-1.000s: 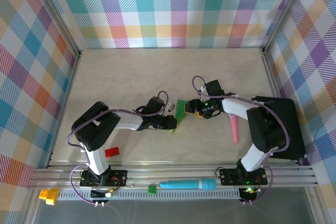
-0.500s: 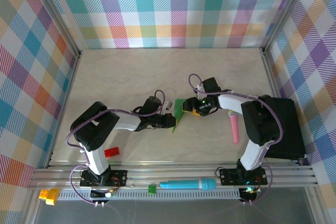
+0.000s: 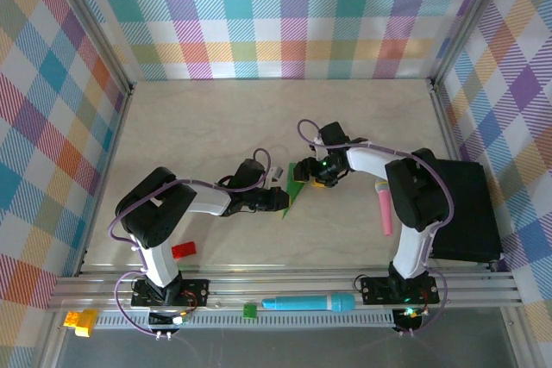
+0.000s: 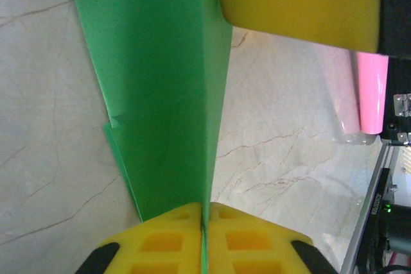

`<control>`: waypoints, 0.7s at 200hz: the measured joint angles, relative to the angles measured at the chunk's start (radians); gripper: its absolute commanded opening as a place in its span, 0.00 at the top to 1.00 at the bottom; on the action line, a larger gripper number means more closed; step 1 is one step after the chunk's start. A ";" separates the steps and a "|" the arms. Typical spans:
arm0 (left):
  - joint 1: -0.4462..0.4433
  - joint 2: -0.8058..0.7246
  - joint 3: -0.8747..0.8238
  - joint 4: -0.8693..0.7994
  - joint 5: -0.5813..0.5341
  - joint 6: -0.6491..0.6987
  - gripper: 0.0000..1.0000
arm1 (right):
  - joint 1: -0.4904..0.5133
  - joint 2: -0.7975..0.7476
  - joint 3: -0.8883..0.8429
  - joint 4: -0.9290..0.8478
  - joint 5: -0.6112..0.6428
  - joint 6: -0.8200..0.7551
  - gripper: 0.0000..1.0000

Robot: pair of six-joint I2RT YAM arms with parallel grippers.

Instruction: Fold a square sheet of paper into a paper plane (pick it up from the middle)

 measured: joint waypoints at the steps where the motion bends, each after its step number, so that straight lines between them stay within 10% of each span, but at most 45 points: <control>1: 0.000 0.000 0.000 0.000 0.000 -0.001 0.86 | 0.001 0.001 0.002 -0.003 0.003 0.001 0.31; 140: 0.002 -0.090 0.003 -0.094 -0.080 -0.012 0.61 | 0.059 0.054 0.102 -0.121 0.148 0.090 0.30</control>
